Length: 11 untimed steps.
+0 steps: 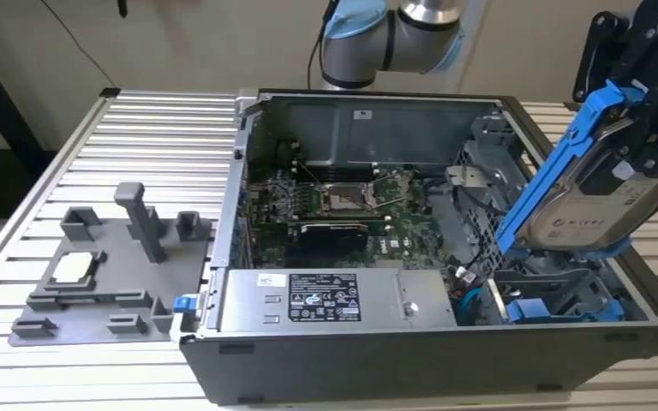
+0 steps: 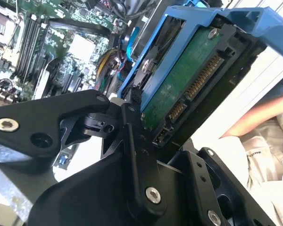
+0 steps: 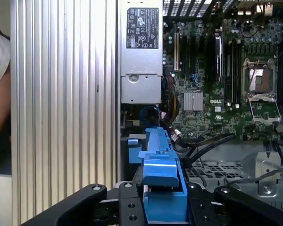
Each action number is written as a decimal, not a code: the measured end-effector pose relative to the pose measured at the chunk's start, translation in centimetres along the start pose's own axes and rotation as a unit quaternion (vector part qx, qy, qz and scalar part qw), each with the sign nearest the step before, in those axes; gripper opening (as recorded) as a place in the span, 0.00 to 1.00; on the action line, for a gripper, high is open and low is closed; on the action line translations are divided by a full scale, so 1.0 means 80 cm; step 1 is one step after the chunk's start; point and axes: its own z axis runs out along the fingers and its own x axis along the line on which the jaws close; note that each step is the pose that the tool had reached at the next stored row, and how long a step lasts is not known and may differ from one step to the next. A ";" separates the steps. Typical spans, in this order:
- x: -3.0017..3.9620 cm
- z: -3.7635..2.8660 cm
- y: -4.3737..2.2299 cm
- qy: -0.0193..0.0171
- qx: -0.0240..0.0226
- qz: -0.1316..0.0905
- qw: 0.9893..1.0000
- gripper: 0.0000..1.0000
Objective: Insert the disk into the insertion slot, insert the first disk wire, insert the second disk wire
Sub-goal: 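Insert the disk into the insertion slot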
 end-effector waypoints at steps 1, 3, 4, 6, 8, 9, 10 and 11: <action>0.0001 0.0007 -0.0009 0.000 0.000 -0.001 1.000 0.33; 0.0001 0.0022 -0.0028 0.000 0.000 -0.004 1.000 0.33; 0.0003 0.0032 -0.0038 0.000 0.000 -0.006 1.000 0.33; 0.0005 0.0056 -0.0057 0.000 0.000 -0.008 1.000 0.33; 0.0007 0.0085 -0.0074 0.000 0.000 -0.010 1.000 0.33; 0.0007 0.0098 -0.0082 0.000 0.000 -0.011 1.000 0.33; 0.0008 0.0112 -0.0090 0.000 0.000 -0.012 1.000 0.33; 0.0010 0.0125 -0.0098 0.000 0.000 -0.013 1.000 0.33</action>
